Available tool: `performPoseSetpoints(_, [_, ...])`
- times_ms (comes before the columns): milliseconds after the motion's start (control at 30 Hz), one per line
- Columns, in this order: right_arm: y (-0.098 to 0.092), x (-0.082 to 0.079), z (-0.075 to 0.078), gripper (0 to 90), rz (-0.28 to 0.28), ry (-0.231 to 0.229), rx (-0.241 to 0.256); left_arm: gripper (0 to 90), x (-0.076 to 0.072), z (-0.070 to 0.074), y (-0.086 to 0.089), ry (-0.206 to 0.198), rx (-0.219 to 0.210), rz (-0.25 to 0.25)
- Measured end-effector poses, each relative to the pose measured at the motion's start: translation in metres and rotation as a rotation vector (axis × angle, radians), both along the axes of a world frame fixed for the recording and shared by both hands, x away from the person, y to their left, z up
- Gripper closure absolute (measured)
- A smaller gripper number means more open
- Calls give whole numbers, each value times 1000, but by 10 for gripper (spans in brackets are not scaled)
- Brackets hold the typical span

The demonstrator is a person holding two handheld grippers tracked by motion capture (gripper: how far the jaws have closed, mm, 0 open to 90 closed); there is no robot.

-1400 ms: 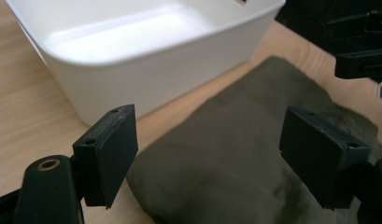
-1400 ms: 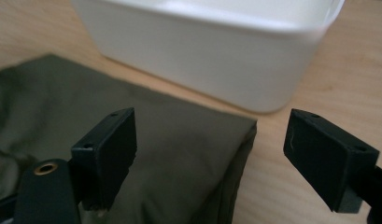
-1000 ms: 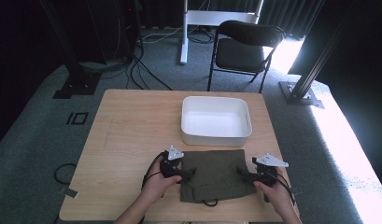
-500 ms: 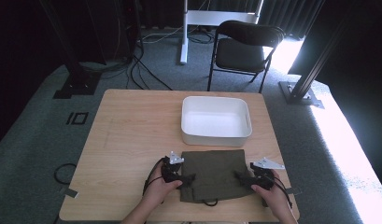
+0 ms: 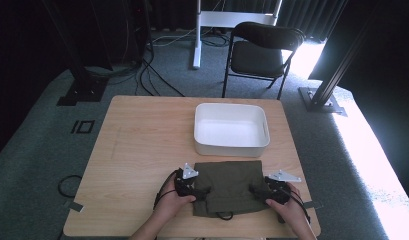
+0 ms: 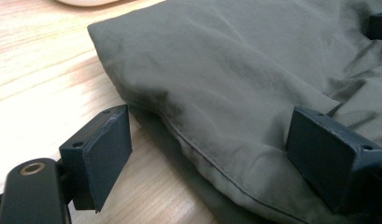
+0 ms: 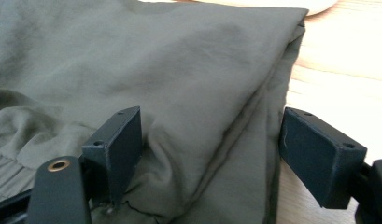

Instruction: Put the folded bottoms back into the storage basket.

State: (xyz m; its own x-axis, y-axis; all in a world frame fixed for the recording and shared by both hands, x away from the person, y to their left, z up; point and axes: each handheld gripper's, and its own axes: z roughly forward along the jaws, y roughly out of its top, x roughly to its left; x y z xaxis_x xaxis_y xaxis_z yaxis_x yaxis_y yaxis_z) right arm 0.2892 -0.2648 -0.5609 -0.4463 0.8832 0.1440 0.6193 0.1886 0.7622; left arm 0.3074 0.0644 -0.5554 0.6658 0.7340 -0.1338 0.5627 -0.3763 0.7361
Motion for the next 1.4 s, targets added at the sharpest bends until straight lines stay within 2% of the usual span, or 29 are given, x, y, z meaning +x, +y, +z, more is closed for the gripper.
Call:
performPoseSetpoints(100, [2, -1, 0, 255, 6, -1, -1, 196, 0, 0, -2, -12, 1, -26])
performPoseSetpoints(133, [2, -3, 0, 413, 4, -2, 23, 307, -2, 0, -4, -19, 2, -44])
performPoseSetpoints(167, [2, -3, 0, 413, 4, -2, 23, 366, -2, 0, -4, -19, 2, -44])
performPoseSetpoints(200, [3, -4, 0, 501, 24, -2, 33, 366, -2, 0, -5, -21, 6, -51])
performPoseSetpoints(233, [4, -5, 0, 637, 37, -1, 30, 415, -2, 1, -6, -20, 5, -53])
performPoseSetpoints(300, [8, -6, 1, 745, 59, 5, 12, 526, 0, 2, -6, 1, -5, -59])
performPoseSetpoints(333, [9, -6, 2, 760, 58, 9, 9, 592, 2, 3, -7, 17, -9, -68])
performPoseSetpoints(400, [10, -6, 5, 779, 53, 27, 8, 721, 4, 6, -7, 23, -9, -79])
performPoseSetpoints(500, [8, -7, 7, 786, 50, 39, 21, 749, 4, 10, -8, 11, -12, -92])
performPoseSetpoints(533, [5, -8, 12, 789, 45, 43, 52, 760, 4, 14, -8, 8, -23, -98])
performPoseSetpoints(600, [5, -9, 15, 790, 49, 40, 55, 765, 4, 16, -7, 12, -39, -95])
performPoseSetpoints(667, [3, -11, 22, 793, 45, 32, 79, 773, 3, 21, -7, 10, -49, -105])
performPoseSetpoints(700, [2, -12, 29, 796, 44, 24, 89, 779, 3, 24, -7, 6, -72, -100])
performPoseSetpoints(733, [2, -12, 29, 796, 44, 24, 89, 779, 2, 27, -7, -7, -58, -117])
performPoseSetpoints(800, [2, -14, 36, 797, 57, 21, 90, 780, 1, 33, -6, -13, -76, -121])
performPoseSetpoints(833, [2, -16, 43, 797, 64, 15, 96, 780, 0, 36, -6, -17, -68, -129])
performPoseSetpoints(967, [1, -20, 55, 798, 69, -11, 116, 782, -2, 48, -3, -30, -117, -122])
performPoseSetpoints(1000, [0, -21, 59, 798, 69, -18, 124, 782, -2, 52, -3, -34, -113, -126])
performPoseSetpoints(1033, [0, -23, 68, 798, 75, -30, 134, 782, -1, 55, -2, -31, -136, -122])
performPoseSetpoints(1100, [-1, -23, 72, 798, 72, -36, 138, 782, 0, 62, 0, -39, -153, -124])
performPoseSetpoints(1200, [-4, -23, 84, 798, 79, -56, 170, 781, 2, 75, 3, -55, -179, -118])
performPoseSetpoints(1233, [-5, -21, 91, 798, 81, -67, 186, 782, 5, 84, 5, -65, -184, -120])
performPoseSetpoints(1300, [-6, -20, 94, 798, 82, -70, 194, 782, 6, 89, 5, -73, -197, -113])
performPoseSetpoints(1400, [-7, -15, 103, 798, 86, -81, 212, 782, 11, 102, 6, -87, -192, -119])
